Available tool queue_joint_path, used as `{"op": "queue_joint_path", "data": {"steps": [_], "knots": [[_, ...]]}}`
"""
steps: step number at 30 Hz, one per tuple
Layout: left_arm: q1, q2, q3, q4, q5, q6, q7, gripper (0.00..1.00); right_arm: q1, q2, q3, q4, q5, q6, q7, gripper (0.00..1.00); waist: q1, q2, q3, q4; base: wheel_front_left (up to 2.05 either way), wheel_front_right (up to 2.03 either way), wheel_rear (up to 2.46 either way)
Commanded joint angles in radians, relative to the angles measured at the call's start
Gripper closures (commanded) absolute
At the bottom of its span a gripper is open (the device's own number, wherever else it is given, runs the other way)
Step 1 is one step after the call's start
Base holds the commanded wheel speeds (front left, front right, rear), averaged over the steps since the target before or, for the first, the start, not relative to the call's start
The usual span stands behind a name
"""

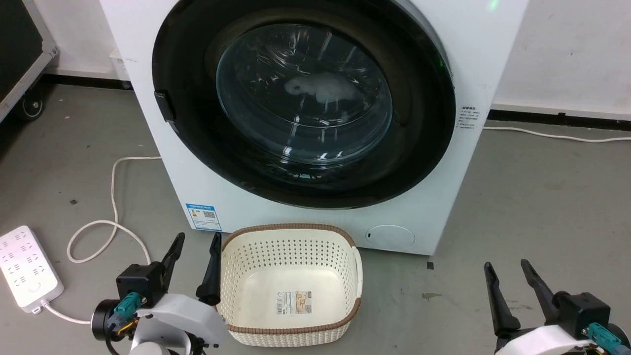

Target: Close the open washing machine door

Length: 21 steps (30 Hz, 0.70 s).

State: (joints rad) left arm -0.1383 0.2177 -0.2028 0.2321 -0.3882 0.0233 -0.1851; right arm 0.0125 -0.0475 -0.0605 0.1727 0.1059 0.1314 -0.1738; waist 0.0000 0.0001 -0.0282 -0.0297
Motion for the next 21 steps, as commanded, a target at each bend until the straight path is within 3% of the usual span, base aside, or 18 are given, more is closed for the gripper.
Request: {"op": "queue_joint_path", "data": {"steps": [1,4,5,21], "knots": [[-0.001,0.004,0.002,-0.001,-0.004,-0.002,0.001,0.00,0.004,-0.003,0.001,0.002,0.005,-0.001,-0.005,0.00,0.0000,-0.0001,0.000,0.000,0.00,0.00,0.00],[-0.001,0.004,0.000,0.002,-0.007,0.000,0.001,0.00,0.003,-0.003,0.003,0.003,0.005,-0.001,-0.006,0.00,0.0000,-0.0001,0.000,-0.001,0.00,0.00,0.00],[-0.001,0.004,-0.001,0.004,-0.007,0.002,0.000,1.00,0.002,-0.003,0.003,0.004,0.006,-0.001,-0.007,1.00,0.0000,-0.0001,0.000,-0.001,0.00,0.00,0.00],[0.017,-0.022,0.022,-0.025,0.045,-0.002,0.022,1.00,-0.002,0.000,0.008,-0.018,-0.013,0.000,0.018,1.00,0.0000,-0.0001,0.004,0.003,0.00,0.00,0.00]]}}
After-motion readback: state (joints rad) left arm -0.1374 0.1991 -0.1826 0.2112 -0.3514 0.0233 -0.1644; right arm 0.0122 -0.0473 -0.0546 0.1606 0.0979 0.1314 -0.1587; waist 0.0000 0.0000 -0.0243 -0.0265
